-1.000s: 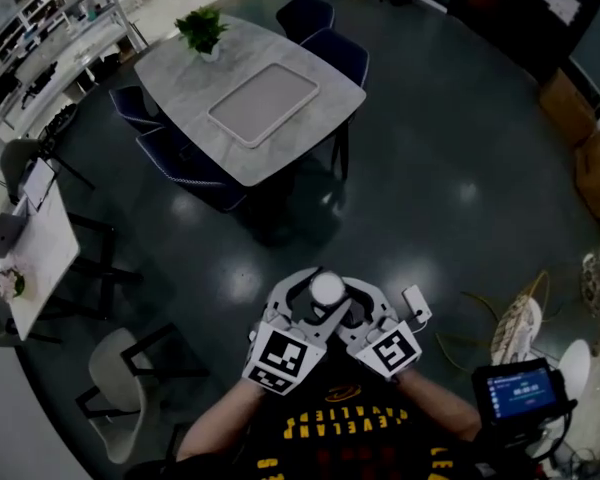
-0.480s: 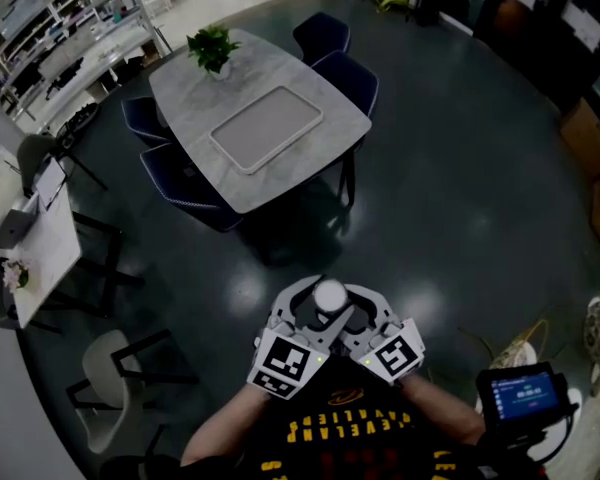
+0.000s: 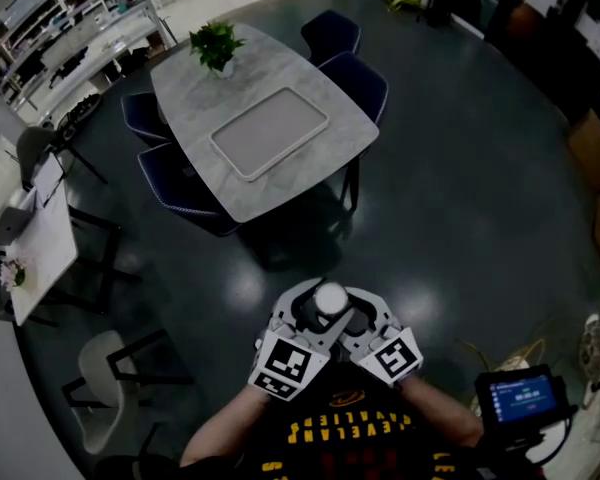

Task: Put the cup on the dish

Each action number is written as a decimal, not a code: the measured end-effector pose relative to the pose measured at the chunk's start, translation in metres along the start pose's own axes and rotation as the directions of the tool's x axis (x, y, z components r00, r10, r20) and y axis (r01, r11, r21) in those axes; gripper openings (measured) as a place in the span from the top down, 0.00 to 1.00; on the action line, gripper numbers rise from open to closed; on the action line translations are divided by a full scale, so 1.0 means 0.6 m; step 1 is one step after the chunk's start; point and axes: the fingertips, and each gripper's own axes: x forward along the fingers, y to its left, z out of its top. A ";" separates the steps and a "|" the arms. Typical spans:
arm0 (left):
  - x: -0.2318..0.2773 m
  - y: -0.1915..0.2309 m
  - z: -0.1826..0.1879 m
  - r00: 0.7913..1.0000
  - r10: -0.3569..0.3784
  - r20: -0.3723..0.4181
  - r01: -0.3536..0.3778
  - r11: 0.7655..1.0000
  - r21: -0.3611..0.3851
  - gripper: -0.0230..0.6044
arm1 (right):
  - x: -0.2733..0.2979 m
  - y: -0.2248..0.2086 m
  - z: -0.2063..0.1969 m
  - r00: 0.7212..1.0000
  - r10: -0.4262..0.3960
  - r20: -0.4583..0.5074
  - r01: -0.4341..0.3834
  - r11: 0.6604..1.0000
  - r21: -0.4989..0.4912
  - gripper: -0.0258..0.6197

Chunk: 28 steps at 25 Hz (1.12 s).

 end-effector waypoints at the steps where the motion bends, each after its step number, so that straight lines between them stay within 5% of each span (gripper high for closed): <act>1: 0.006 0.011 0.002 1.000 -0.003 0.000 0.003 1.000 -0.002 0.55 | 0.010 -0.009 0.001 1.000 -0.002 -0.003 0.002 1.000 -0.001 0.61; 14: 0.093 0.213 0.045 0.999 -0.051 -0.006 0.051 0.998 0.020 0.55 | 0.185 -0.150 0.030 0.998 -0.053 -0.026 0.053 0.999 -0.007 0.61; 28: 0.117 0.381 0.065 0.995 -0.095 0.022 0.094 0.995 0.016 0.55 | 0.340 -0.218 0.057 0.993 -0.093 -0.070 0.091 0.996 -0.024 0.61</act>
